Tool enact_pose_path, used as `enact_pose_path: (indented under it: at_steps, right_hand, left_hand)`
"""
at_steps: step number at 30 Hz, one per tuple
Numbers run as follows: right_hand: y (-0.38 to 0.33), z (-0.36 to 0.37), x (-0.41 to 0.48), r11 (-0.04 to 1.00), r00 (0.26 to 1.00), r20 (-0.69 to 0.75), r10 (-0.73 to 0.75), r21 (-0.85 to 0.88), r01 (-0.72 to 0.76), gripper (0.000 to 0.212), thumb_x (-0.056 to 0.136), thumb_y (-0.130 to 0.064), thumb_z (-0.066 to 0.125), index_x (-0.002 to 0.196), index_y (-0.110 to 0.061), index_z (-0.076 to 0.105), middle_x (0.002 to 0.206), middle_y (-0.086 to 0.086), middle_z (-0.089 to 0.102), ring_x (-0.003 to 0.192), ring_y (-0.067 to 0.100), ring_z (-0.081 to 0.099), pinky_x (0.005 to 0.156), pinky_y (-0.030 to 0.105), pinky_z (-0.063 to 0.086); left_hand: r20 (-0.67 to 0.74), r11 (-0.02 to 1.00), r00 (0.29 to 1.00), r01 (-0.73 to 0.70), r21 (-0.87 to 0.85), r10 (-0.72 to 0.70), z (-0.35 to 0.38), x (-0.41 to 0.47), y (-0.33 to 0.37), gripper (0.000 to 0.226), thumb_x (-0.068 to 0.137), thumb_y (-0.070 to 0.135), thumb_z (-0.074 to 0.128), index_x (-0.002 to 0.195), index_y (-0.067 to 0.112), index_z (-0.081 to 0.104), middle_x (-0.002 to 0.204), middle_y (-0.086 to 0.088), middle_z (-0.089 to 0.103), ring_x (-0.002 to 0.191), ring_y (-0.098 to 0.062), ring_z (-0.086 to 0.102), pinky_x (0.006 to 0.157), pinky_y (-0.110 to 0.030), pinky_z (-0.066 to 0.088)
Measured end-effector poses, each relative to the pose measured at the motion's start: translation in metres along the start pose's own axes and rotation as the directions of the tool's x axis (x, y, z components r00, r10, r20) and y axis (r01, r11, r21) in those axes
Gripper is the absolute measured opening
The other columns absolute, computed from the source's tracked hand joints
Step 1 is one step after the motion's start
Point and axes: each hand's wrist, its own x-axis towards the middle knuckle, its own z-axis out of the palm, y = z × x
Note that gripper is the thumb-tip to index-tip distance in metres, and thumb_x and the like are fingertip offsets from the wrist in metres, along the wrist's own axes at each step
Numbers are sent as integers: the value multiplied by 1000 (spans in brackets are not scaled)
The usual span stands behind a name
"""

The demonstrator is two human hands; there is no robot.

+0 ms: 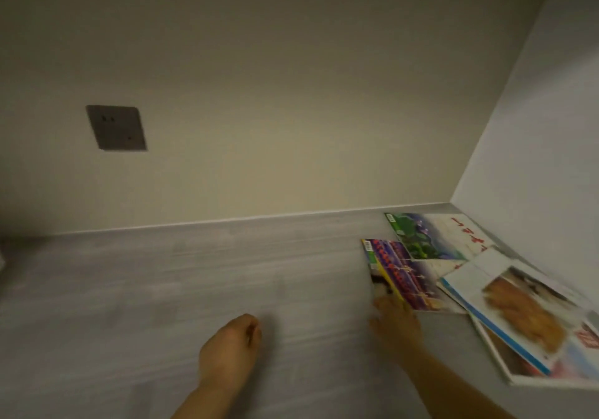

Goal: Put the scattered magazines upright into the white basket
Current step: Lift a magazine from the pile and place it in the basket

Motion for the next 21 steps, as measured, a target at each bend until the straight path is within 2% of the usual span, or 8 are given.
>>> enact_pose_path:
  at_steps: [1, 3, 7, 10, 13, 16, 18, 21]
  right_hand:
    - [21, -5, 4, 998, 999, 7, 36, -54, -36, 48, 92, -30, 41, 138, -21, 29, 150, 4, 24, 138, 24, 22, 112, 34, 22]
    - [57, -11, 11, 991, 995, -16, 103, -83, -104, 53, 91, -29, 40, 141, -24, 21, 153, 4, 16, 141, 26, 14, 115, 38, 15]
    - [111, -20, 23, 985, 990, -72, 118, -118, -126, 54, 93, -36, 32, 143, -26, 13, 155, 7, 7, 143, 28, 0, 115, 47, -5]
    - [147, -23, 33, 966, 981, -111, 157, -190, -176, 57, 93, -47, 24, 143, -28, 7, 156, 6, -1, 143, 26, -7, 111, 50, -13]
    - [171, -19, 40, 949, 968, -96, 232, -197, -247, 59, 92, -53, 18, 144, -28, 3, 156, 5, 0, 143, 27, -4, 112, 53, -10]
    - [178, -13, 47, 953, 968, -89, 235, -174, -247, 60, 92, -52, 16, 144, -26, 3, 156, 6, -1, 143, 27, -5, 111, 51, -12]
    - [179, -11, 48, 959, 969, -97, 228, -151, -241, 61, 92, -51, 18, 144, -23, 3, 156, 6, -2, 143, 26, -6, 109, 49, -16]
    - [182, -7, 50, 959, 964, -118, 237, -128, -251, 62, 92, -50, 19, 144, -21, 2, 156, 5, -1, 143, 24, -7, 105, 45, -21]
  left_hand:
    - [37, 999, 999, -15, 32, 14, 10, 2, 12, 13, 89, 30, 42, 80, 36, 50, 95, 6, 62, 95, -17, 60, 67, -22, 39]
    - [100, 995, 994, -59, 77, 51, 28, 9, 32, 19, 89, 28, 41, 101, 28, 57, 112, 3, 62, 103, -17, 58, 77, -23, 43]
    - [220, 979, 962, -184, 92, 160, 60, 26, 64, 33, 90, 25, 42, 122, 22, 49, 132, 3, 51, 117, -15, 51, 91, -19, 38]
    - [281, 959, 931, -268, 92, 233, 83, 42, 90, 34, 91, 27, 43, 125, 22, 47, 136, 4, 46, 121, -13, 48, 94, -18, 35]
    - [320, 937, 899, -339, 82, 298, 107, 59, 123, 35, 91, 30, 43, 125, 23, 46, 136, 3, 46, 121, -14, 47, 95, -19, 34]
    - [365, 912, 853, -409, 22, 373, 135, 76, 163, 34, 90, 30, 45, 123, 23, 48, 132, -1, 49, 117, -17, 49, 91, -22, 37]
    - [405, 915, 831, -400, -43, 382, 158, 85, 193, 34, 90, 29, 46, 123, 21, 47, 129, -4, 50, 112, -18, 50, 90, -23, 39]
    - [458, 951, 834, -291, -108, 307, 191, 98, 236, 40, 89, 28, 48, 127, 18, 43, 134, -6, 46, 117, -22, 48, 95, -28, 38]
